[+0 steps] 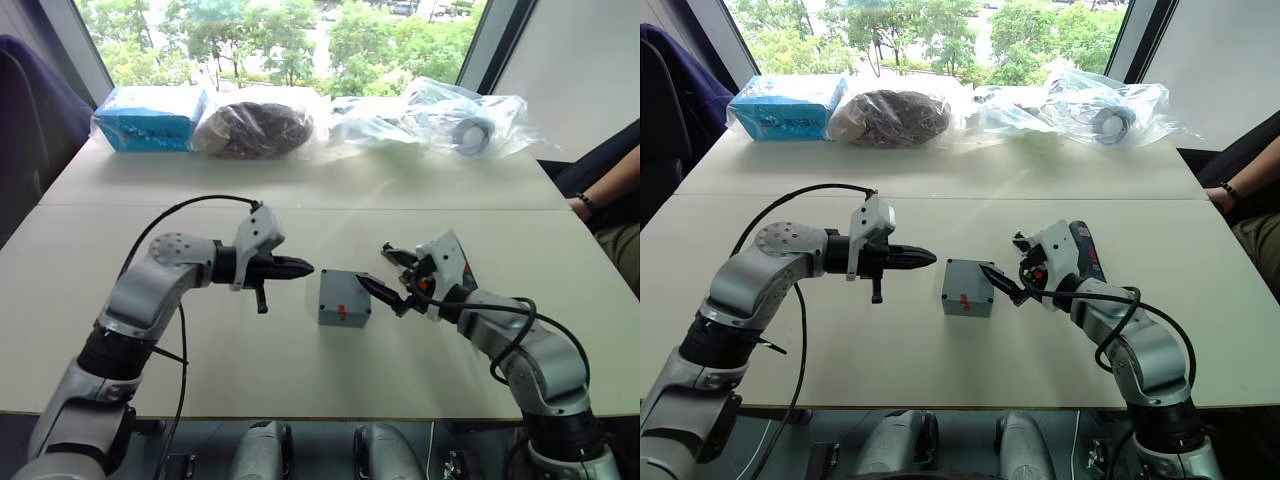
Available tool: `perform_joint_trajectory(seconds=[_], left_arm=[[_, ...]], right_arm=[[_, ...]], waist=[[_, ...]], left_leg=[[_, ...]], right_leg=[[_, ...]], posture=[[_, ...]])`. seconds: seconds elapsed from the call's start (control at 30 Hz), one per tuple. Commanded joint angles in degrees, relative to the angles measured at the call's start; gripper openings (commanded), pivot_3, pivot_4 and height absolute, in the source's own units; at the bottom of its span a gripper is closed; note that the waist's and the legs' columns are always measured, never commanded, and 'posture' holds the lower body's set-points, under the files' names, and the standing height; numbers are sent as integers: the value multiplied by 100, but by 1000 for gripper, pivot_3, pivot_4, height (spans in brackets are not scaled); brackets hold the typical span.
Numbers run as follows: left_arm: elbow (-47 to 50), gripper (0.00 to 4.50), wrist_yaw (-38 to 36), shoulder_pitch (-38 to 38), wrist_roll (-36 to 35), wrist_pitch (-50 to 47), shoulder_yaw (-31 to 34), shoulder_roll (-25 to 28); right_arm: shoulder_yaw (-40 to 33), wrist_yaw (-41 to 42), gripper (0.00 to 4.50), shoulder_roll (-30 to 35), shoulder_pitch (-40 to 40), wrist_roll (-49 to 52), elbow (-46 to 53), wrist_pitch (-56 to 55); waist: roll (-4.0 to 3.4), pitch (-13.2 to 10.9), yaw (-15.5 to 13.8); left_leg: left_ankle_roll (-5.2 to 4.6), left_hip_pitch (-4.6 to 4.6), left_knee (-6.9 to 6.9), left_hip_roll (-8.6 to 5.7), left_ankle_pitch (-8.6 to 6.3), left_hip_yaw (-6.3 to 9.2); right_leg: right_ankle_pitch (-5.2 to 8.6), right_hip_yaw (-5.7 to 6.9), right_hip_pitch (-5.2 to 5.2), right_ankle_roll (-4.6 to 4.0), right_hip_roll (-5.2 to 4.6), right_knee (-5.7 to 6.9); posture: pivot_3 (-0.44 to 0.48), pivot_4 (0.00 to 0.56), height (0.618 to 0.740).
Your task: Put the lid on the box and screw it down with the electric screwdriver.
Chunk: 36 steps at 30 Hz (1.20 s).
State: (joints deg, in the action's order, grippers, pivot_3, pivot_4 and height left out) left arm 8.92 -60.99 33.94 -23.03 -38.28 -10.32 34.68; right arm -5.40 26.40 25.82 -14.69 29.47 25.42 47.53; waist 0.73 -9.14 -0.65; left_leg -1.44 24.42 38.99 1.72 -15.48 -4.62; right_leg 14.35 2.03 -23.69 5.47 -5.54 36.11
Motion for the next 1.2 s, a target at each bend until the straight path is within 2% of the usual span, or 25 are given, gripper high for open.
perform_joint_trajectory(seconds=[0.03,0.17,0.3,0.43,0.53,0.6,0.73,1.2], left_arm=[[66,0,-89,345,-312,-74,230,-88],[-100,0,-217,592,-246,148,192,-61],[-95,0,-370,766,-274,293,150,-72],[77,0,-629,873,-226,478,-20,-46],[229,0,-1073,887,-13,884,-306,141],[271,0,-1208,909,-54,935,-345,173],[282,0,-1213,849,20,1024,-385,156],[1084,0,-682,141,-91,577,-349,148]], right_arm=[[-1058,-469,4482,120,-724,810,160,1021],[-1811,-992,4482,445,-1676,1231,-167,2288],[-2060,-1269,4482,998,-2531,1142,-765,3952],[-1050,-1069,4482,2370,-2547,1073,-1441,4497],[-213,-336,4482,3231,-2473,1341,-1899,4497],[211,164,4482,3526,-2558,1433,-2049,4495],[876,823,4482,3737,-2833,1369,-2474,4431],[2475,1865,4482,3417,-3428,403,-3841,3651]], waist=[[-1,0,2],[-5,-3,3],[-9,-6,15],[-23,-14,-7],[-25,-15,21],[-24,-17,60],[-25,-17,134],[-26,-18,119]], left_leg=[[0,1,0,0,0,0],[0,1,-1,0,0,0],[0,2,-14,1,0,-1],[0,19,-17,-7,0,-5],[-7,25,-16,-14,-4,-16],[-10,31,-15,-14,-6,-24],[-12,32,-14,-8,-6,-25],[-11,67,3,-8,-6,-22]], right_leg=[[0,0,0,0,0,0],[0,0,-2,-1,-3,-1],[0,1,-9,-3,-3,1],[-1,-1,-24,-6,-11,-3],[-1,-13,-32,-6,-16,-9],[-2,-21,-41,-5,-15,-9],[-3,-24,-48,-3,-8,-6],[-12,-23,-75,15,-4,-3]], posture=[[0,150,740],[0,150,740],[0,150,740],[0,150,740],[0,150,740],[0,150,740],[0,150,740],[0,150,740]])
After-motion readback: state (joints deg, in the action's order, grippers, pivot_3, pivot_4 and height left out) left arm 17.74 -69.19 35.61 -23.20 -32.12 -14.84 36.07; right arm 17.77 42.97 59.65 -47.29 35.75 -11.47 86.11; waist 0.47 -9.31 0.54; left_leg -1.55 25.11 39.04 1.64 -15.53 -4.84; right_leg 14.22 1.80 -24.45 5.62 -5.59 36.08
